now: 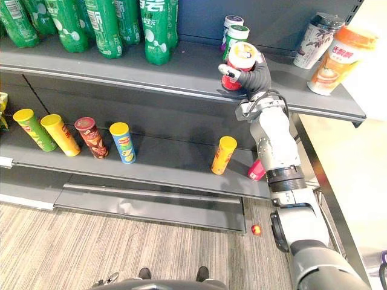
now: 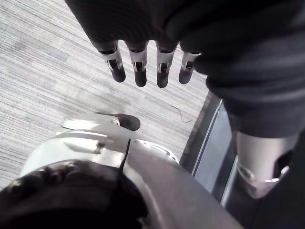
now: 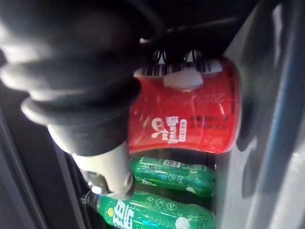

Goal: Put the gum and the chips on the shelf.

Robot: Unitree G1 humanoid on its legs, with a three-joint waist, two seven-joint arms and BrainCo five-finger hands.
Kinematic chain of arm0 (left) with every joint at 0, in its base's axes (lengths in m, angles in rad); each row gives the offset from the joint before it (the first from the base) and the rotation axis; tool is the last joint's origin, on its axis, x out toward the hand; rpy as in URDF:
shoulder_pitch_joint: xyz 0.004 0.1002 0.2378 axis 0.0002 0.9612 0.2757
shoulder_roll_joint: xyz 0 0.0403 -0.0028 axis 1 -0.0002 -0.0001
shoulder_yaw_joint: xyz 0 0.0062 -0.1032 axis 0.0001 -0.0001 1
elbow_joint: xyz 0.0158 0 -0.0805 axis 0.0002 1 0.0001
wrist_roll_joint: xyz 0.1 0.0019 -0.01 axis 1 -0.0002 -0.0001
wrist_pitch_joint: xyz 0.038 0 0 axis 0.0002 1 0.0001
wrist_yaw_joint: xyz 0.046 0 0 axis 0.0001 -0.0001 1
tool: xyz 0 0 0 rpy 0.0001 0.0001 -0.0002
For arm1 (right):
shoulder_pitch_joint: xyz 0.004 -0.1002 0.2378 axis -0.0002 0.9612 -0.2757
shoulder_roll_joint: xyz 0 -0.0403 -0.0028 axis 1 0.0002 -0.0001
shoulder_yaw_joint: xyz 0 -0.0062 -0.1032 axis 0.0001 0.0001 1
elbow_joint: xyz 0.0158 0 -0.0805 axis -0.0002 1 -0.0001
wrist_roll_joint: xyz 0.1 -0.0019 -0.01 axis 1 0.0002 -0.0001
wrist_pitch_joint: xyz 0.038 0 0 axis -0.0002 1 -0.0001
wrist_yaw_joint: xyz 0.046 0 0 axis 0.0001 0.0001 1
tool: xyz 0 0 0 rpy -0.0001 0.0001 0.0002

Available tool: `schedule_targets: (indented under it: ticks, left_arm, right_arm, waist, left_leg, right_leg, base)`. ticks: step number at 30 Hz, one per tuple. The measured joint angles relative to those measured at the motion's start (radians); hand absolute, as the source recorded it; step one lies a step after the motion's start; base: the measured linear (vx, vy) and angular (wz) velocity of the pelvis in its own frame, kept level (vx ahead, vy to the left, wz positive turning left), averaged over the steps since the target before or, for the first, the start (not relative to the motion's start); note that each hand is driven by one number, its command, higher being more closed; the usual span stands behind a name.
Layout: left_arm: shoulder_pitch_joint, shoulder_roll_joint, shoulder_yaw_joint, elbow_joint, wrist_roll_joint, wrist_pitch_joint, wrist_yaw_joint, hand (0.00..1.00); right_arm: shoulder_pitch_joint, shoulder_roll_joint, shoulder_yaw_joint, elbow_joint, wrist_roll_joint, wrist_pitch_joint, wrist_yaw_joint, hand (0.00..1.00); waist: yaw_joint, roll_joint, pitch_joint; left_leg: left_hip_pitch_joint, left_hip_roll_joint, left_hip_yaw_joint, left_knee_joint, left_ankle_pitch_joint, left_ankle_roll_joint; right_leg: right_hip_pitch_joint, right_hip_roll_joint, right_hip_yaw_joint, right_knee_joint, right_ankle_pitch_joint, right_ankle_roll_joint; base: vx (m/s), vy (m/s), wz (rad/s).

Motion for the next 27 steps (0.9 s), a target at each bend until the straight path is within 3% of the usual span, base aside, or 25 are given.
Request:
schedule_targets:
  ticks: [7,8,27]
  left_arm:
    - [-0.002,0.002,0.000,-0.008,0.000,0.000,0.000,0.00]
    - [-0.004,0.004,0.000,-0.009,0.000,-0.001,0.000,0.00]
    - [-0.023,0.009,0.002,-0.009,0.000,-0.001,0.002,0.00]
  right_arm:
    - [0.000,0.003,-0.031,0.001,-0.037,-0.009,-0.008,1.00]
    - [-0.001,0.010,-0.048,0.008,-0.037,-0.009,-0.009,0.00]
    - [-0.018,0.080,-0.123,0.021,-0.100,-0.013,-0.041,0.00]
  waist:
    - [0.002,-0.006,0.014]
    - [0.003,-0.009,0.017]
    - [0.012,-0.015,0.036]
  left_leg:
    - [0.001,-0.005,0.001,0.000,-0.005,0.002]
    - [0.000,-0.005,0.001,0.000,-0.006,0.002]
    - [0.020,-0.010,0.030,0.000,-0.022,0.005]
  right_leg:
    - [0.003,-0.004,0.000,-0.002,0.000,0.001]
    - [0.003,-0.005,0.000,-0.002,0.000,0.001]
    - [0.013,-0.008,0.024,-0.005,0.002,-0.002]
  base:
    - [0.00,0.000,0.00]
    - [0.00,0.000,0.00]
    - [0.00,0.003,-0.03]
